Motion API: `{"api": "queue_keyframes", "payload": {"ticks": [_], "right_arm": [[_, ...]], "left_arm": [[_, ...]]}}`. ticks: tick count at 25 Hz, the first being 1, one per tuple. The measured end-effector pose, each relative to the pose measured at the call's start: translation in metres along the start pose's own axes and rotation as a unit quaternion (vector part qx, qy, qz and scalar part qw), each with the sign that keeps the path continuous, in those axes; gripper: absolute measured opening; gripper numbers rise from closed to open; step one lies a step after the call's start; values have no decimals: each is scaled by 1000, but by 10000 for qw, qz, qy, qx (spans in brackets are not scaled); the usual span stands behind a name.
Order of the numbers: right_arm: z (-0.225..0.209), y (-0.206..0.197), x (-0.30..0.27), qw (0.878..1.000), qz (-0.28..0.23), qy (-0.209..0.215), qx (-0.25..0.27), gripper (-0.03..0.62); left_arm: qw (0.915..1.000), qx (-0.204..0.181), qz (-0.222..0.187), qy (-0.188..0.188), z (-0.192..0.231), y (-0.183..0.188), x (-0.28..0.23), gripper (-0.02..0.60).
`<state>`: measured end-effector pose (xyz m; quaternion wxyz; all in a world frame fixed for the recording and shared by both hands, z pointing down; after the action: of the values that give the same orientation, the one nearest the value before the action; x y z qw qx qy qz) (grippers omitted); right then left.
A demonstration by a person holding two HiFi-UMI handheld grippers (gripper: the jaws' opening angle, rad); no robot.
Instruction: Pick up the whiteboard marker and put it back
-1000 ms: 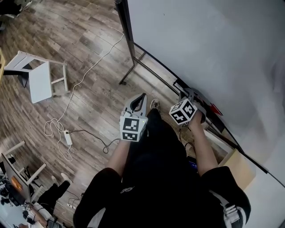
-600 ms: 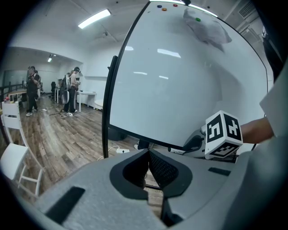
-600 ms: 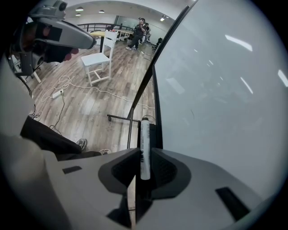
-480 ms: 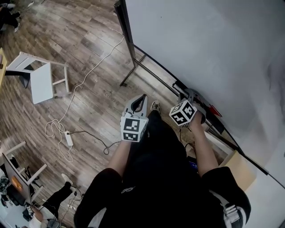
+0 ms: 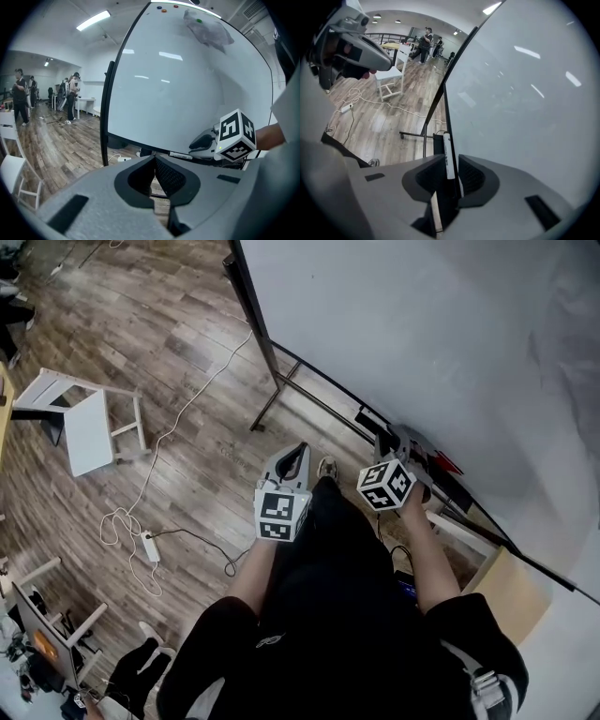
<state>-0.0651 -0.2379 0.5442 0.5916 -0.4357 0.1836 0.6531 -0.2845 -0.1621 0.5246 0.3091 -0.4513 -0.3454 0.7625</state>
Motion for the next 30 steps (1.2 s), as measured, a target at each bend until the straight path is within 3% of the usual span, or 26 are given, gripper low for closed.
{"api": "queue_keyframes", "payload": {"ticks": [4, 8, 14, 16, 20, 23, 30], "right_arm": [[2, -6, 27, 9958, -560, -279, -665, 43], [5, -9, 55, 9813, -1031, -566, -1527, 23], [17, -16, 97, 9605, -1412, -908, -2221, 14], [23, -17, 111, 9491, -1670, -1044, -2459, 11], [35, -21, 138, 9107, -2359, -1200, -3171, 2], [43, -19, 158, 8966, -2572, -1347, -3344, 2], [55, -27, 194, 8808, -2852, -1505, -3467, 2]], "left_arm": [[9998, -106, -55, -181, -12, 0, 3, 6], [9992, -159, -176, -328, -20, 2, 9, 6], [9978, -275, -337, -494, -36, 4, 28, 5], [9972, -292, -413, -542, -41, 6, 36, 5], [9958, -381, -515, -653, -48, 3, 54, 6], [9942, -435, -639, -748, -53, 4, 67, 6], [9918, -419, -801, -904, -70, 4, 81, 6]]}}
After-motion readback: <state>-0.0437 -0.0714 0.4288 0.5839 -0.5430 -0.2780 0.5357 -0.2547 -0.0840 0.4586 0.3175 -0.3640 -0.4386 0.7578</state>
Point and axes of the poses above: the fingertips, and each gripper's own axes: x backward along the fingers, z to its left, y out of its top, the point moved 10 cm from there along x, backward along the fingers, and after that the axes turned 9 degrees about x, right-handed, at the moved point
